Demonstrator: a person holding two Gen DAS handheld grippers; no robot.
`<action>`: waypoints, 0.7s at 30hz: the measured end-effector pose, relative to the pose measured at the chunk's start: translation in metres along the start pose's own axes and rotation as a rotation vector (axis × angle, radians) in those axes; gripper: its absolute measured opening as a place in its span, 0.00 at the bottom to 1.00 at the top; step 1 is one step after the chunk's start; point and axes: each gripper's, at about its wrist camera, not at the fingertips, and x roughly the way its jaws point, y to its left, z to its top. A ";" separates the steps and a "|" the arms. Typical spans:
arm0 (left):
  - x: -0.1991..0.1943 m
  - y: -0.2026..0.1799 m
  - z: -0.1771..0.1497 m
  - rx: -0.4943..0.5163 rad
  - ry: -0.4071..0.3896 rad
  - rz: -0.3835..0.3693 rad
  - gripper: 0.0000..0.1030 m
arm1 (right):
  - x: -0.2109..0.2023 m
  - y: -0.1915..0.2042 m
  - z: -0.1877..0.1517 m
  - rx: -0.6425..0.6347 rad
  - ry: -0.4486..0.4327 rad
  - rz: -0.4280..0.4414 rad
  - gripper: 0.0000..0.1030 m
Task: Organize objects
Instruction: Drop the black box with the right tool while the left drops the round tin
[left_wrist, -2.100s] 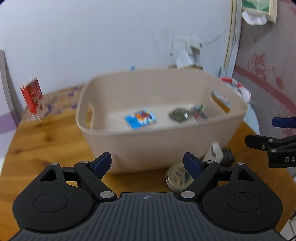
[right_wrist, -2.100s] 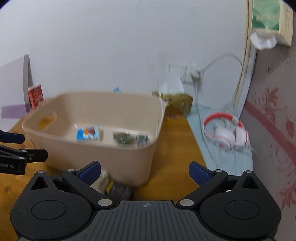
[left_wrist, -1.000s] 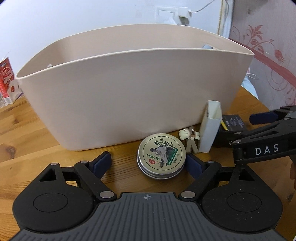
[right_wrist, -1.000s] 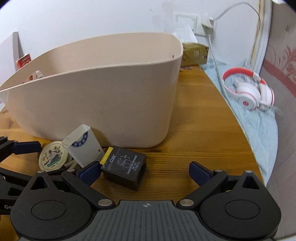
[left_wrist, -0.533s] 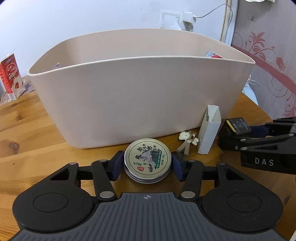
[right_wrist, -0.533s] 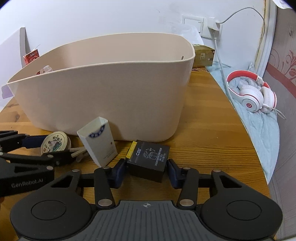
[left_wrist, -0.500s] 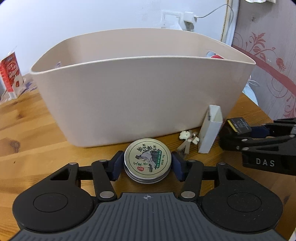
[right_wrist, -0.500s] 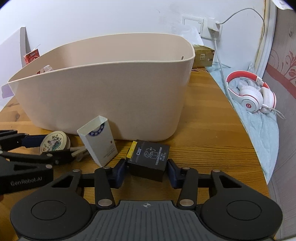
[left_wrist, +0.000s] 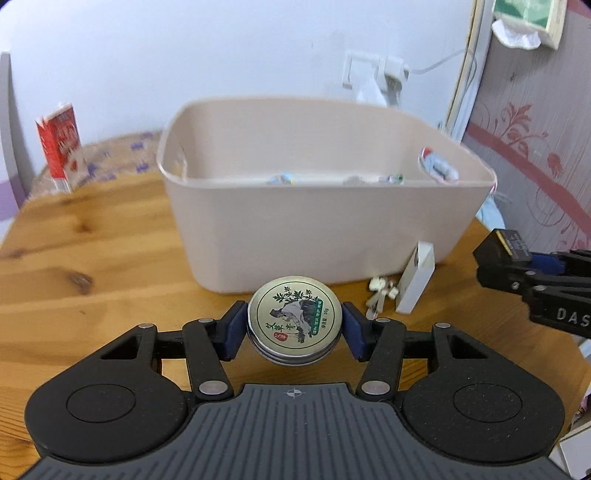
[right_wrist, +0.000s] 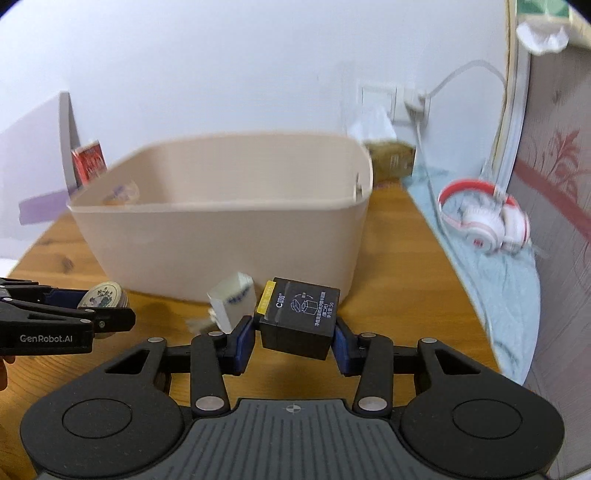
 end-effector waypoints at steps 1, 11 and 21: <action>-0.007 0.000 0.003 0.007 -0.014 0.004 0.54 | -0.007 0.001 0.002 -0.002 -0.018 0.001 0.40; -0.055 0.006 0.048 0.037 -0.171 0.034 0.54 | -0.045 0.008 0.044 -0.039 -0.185 0.009 0.40; -0.020 0.008 0.106 0.061 -0.183 0.081 0.54 | -0.024 0.011 0.087 -0.067 -0.231 -0.001 0.40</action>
